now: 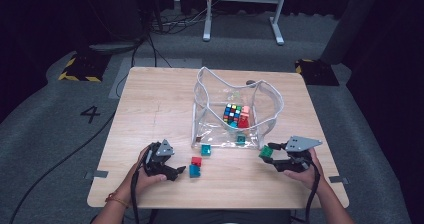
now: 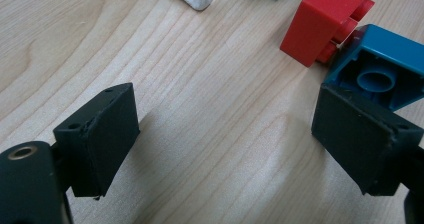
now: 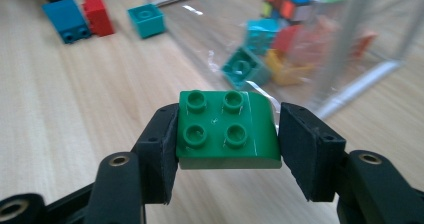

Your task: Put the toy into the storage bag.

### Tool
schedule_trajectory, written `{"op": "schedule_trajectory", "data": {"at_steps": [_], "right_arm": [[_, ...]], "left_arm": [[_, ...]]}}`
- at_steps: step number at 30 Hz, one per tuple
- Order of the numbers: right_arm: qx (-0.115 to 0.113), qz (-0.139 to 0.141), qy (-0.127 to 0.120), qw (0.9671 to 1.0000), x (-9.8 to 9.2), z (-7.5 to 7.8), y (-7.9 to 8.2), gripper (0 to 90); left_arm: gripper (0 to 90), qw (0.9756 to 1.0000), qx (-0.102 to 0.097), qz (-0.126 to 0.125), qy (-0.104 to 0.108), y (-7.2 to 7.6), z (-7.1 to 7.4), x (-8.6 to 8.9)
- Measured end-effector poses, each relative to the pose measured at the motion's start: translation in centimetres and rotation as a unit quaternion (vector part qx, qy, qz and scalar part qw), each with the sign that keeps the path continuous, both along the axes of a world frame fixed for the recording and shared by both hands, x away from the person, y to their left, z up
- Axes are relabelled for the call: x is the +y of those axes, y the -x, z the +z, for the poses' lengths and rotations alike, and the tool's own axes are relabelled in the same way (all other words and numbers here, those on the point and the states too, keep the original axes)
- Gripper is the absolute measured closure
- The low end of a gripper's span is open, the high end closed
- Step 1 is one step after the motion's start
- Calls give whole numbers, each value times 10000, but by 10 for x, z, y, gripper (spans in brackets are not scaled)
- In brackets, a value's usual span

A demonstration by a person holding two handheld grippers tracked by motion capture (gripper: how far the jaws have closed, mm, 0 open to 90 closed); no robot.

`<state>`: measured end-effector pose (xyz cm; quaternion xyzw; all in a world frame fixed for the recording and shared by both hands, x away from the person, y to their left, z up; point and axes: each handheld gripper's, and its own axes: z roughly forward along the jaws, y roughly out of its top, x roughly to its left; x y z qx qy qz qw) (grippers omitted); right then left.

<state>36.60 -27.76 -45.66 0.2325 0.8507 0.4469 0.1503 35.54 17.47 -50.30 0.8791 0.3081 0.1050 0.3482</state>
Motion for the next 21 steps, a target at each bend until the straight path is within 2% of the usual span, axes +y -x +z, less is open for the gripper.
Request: {"op": "schedule_trajectory", "data": {"at_steps": [3, 7, 10, 16, 19, 21], "right_arm": [[-71, -200, -58, 9998, -13, 5, -3, 438], [-172, -529, -225, 9982, -32, 18, -10, 438], [-186, -652, -346, 9971, -42, 29, -18, 438], [-417, -795, -180, 9958, -48, 57, -33, 437], [-413, -849, -245, 9952, -49, 69, -42, 437], [-501, -944, -181, 9941, -50, 78, -48, 438]], "left_arm": [[117, 10000, 0, -2, -2, 0, 0, 0], [117, 10000, 2, -9, -6, 0, 0, 0], [117, 10000, 2, 0, 1, 0, 0, 0], [117, 10000, 2, -6, -2, 0, 0, 0], [117, 10000, 2, 0, 3, 0, 0, 0], [117, 10000, 2, 1, 4, 0, 0, 0]]}}
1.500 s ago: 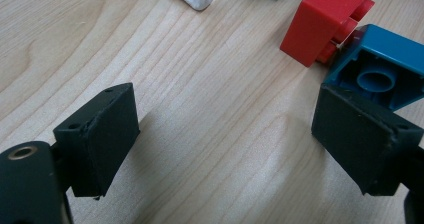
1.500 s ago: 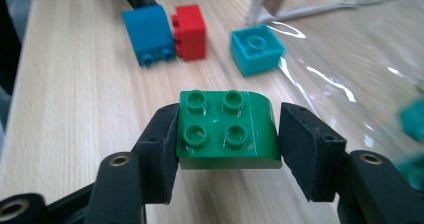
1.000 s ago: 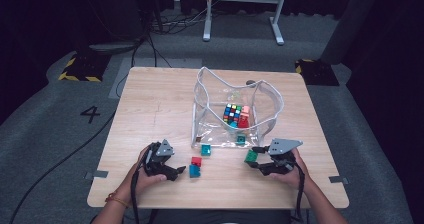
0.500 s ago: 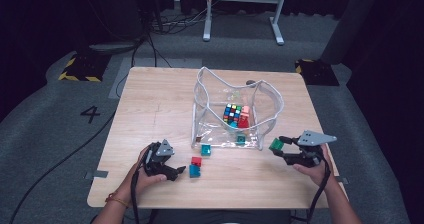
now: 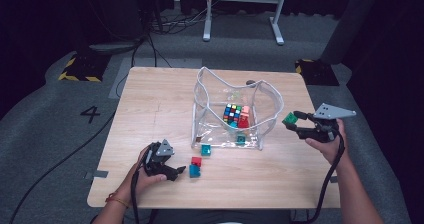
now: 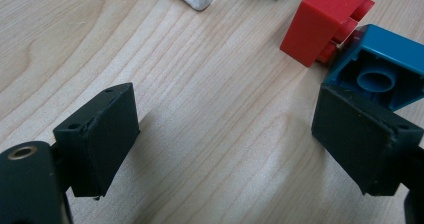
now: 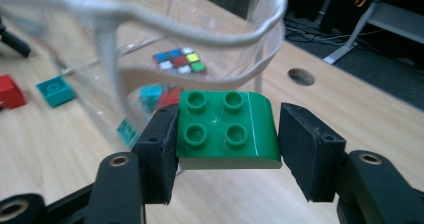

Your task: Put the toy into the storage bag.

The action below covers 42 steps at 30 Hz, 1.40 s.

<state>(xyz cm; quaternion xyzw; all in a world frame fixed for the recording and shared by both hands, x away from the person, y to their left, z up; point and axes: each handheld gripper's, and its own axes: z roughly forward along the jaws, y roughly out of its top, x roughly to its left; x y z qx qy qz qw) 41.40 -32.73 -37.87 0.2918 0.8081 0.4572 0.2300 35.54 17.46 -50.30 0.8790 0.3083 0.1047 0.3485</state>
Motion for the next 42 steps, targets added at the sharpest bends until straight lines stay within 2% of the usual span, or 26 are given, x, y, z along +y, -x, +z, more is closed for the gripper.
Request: {"op": "schedule_trajectory", "data": {"at_steps": [3, 11, 17, 20, 25, 28, 31, 33, 36, 40, 42], "right_arm": [[-62, -30, -48, 10000, 0, 15, -11, 438], [-290, -157, 171, 9993, 12, 49, -29, 438], [-378, -215, 171, 9989, 20, 65, -40, 437], [-346, -197, 191, 9990, 25, 70, -44, 437], [-370, -153, 315, 9987, 37, 76, -51, 437], [-373, -15, 311, 9988, 47, 78, -54, 438], [-328, 175, 300, 9989, 58, 77, -56, 438], [-300, 309, 395, 9983, 69, 76, -57, 438], [-225, 473, 418, 9978, 79, 73, -59, 437], [-122, 772, 497, 9957, 95, 68, -61, 438], [-131, 913, 618, 9938, 105, 66, -62, 438]], "left_arm": [[117, 10000, 0, -1, -1, 0, 0, 0], [117, 10000, 2, -10, -10, 0, 0, 0], [117, 10000, 1, -2, -2, 0, 0, 0], [117, 10000, -4, -12, -6, 0, 0, 0], [116, 10000, 1, 7, 11, 0, 0, 0], [116, 10000, 16, 11, 15, 0, 0, 0], [116, 10000, 18, 12, 16, 0, 0, 0], [116, 10000, -37, -18, -12, 0, 0, 0], [116, 10000, 1, -3, 1, 0, 0, 0], [116, 10000, 5, 2, 6, 0, 0, 0], [116, 10000, 0, -4, 0, 0, 0, 0]]}}
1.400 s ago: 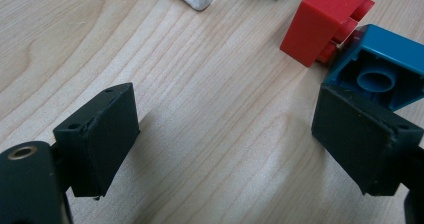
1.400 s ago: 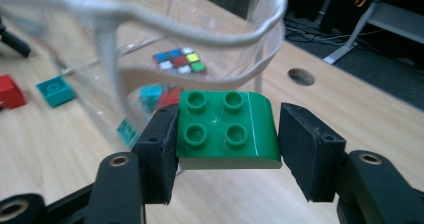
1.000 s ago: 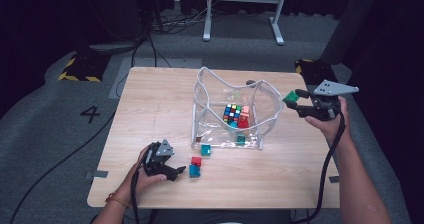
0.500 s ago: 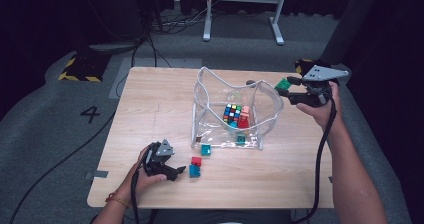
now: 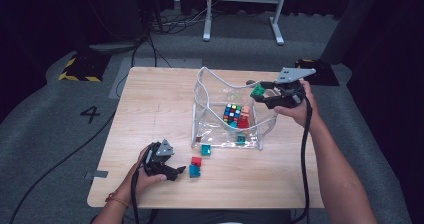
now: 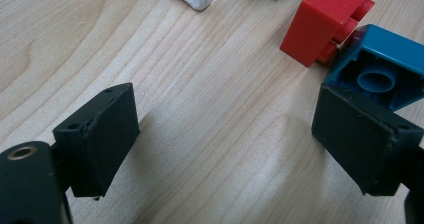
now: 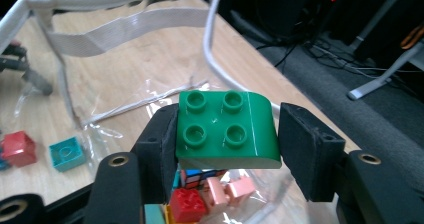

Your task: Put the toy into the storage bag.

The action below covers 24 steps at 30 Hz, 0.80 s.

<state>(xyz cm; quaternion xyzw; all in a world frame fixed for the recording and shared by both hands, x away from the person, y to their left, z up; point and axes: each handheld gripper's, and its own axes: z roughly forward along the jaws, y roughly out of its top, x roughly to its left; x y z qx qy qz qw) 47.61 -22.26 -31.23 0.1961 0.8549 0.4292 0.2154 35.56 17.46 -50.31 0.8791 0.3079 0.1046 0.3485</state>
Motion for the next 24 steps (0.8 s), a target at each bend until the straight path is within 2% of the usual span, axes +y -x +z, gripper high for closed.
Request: {"op": "schedule_trajectory", "data": {"at_steps": [3, 5, 7, 9, 12, 14, 17, 18, 21, 22, 23, 24], "right_arm": [[24, 186, 218, 9996, 14, -3, 1, 438], [63, 288, 405, 9987, 26, -5, 1, 437], [54, 372, 627, 9973, 37, -7, 0, 437], [17, 339, 848, 9958, 46, -8, -1, 437], [88, 422, 1114, 9928, 55, -9, -5, 438], [213, 369, 1225, 9916, 60, -9, -9, 437], [189, 479, 1734, 9835, 66, -6, -14, 437], [195, 561, 1838, 9812, 68, -6, -15, 437], [386, 765, 2163, 9726, 75, -9, -18, 437], [408, 790, 2180, 9719, 76, -10, -19, 437], [441, 791, 2283, 9694, 78, -12, -20, 437], [484, 789, 2318, 9683, 79, -14, -23, 437]], "left_arm": [[116, 10000, 21, 16, 23, 0, 0, 0], [116, 10000, -34, -13, -10, 0, 0, 0], [116, 10000, 2, 1, 1, 0, 0, 0], [116, 10000, 1, 0, 0, 0, 0, 0], [116, 10000, -3, -12, -19, 0, 0, 0], [116, 10000, -1, -10, -13, 0, 0, 0], [116, 10000, 1, 1, 0, 0, 0, 0], [116, 10000, 1, 1, 0, 0, 0, 0], [116, 10000, -9, 1, -11, 0, 0, 0], [116, 10000, 1, 0, 0, 0, 0, 0], [116, 10000, 1, 0, 0, 0, 0, 0], [116, 10000, 0, 2, 0, 0, 0, 0]]}}
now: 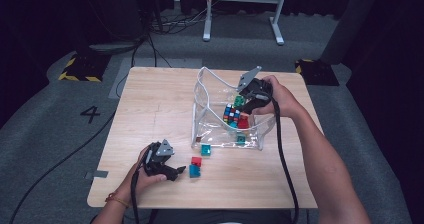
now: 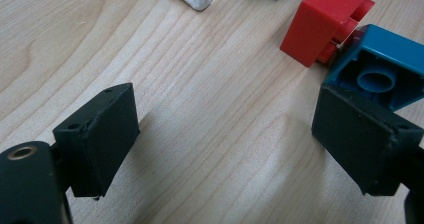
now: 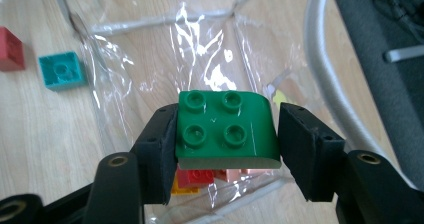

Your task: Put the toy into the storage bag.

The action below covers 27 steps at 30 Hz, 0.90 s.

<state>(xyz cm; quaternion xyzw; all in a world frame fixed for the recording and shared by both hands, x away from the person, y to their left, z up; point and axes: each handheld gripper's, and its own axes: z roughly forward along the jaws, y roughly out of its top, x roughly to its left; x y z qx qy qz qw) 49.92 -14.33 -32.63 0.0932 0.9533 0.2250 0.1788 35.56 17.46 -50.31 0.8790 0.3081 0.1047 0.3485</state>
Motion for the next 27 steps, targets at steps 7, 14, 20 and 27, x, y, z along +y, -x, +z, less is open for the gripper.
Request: {"op": "schedule_trajectory", "data": {"at_steps": [7, 14, 20, 27], "right_arm": [[349, -156, 732, 9966, -3, -14, -16, 437], [497, -446, 1131, 9913, -25, -20, -20, 437], [462, -518, 989, 9927, -40, -21, -17, 439], [269, -589, 308, 9974, -50, -12, -9, 399]], "left_arm": [[116, 10000, 2, -2, 1, 0, 0, 0], [116, 10000, 18, 13, 15, 0, 0, 0], [116, 10000, 5, 10, 9, 0, 0, 0], [116, 10000, -1, -4, 1, 0, 0, 0]]}}
